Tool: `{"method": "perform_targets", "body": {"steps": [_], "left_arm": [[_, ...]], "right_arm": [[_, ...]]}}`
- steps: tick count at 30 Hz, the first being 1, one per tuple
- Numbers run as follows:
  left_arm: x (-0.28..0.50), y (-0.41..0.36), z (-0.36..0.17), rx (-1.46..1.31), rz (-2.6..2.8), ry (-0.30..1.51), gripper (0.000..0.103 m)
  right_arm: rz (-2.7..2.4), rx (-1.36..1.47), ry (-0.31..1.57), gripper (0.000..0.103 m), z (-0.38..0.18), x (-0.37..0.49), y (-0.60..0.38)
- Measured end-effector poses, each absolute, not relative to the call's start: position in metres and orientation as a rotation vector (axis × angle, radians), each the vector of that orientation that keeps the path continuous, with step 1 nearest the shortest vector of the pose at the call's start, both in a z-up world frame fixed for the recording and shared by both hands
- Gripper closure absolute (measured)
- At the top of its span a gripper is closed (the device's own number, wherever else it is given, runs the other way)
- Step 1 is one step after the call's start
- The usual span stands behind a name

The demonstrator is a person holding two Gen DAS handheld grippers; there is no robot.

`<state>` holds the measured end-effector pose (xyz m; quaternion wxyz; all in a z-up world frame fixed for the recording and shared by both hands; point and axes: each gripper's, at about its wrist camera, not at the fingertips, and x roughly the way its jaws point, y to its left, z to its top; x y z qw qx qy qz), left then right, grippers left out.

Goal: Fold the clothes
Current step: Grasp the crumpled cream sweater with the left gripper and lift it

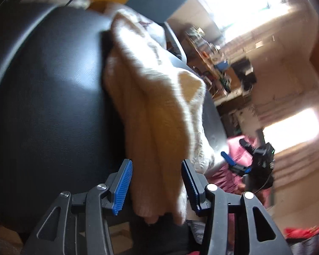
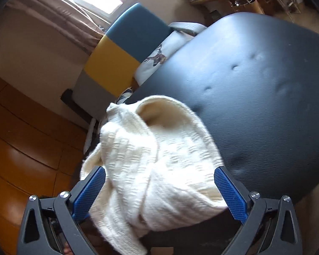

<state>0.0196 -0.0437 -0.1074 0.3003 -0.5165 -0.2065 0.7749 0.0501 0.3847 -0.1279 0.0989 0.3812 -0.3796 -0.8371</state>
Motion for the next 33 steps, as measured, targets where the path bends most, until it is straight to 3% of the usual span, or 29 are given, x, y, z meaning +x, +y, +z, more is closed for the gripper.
{"method": "perform_targets", "body": {"steps": [10,20,22,29,33], "left_arm": [[-0.002,0.09,-0.065,-1.338,2.009,-0.17,0.054],[0.002,0.092,-0.018,-1.212,2.001,-0.293,0.053],[-0.001,0.099,-0.009,-1.2,2.109,-0.19,0.051],[-0.042,0.101,-0.077,-1.484,2.073,-0.14,0.051],[-0.043,0.104,-0.088,-1.478,2.069,-0.137,0.051]], "right_arm": [[-2.387,1.221,-0.935,0.0,-0.15,0.043,0.352],[-2.404,1.256,-0.938,0.0,-0.169,0.039,0.354],[-2.414,1.258,-0.919,0.0,-0.169,0.039,0.351],[-2.422,1.278,-0.893,0.0,-0.173,0.035,0.347],[-2.428,1.289,-0.898,0.0,-0.176,0.032,0.347]]}}
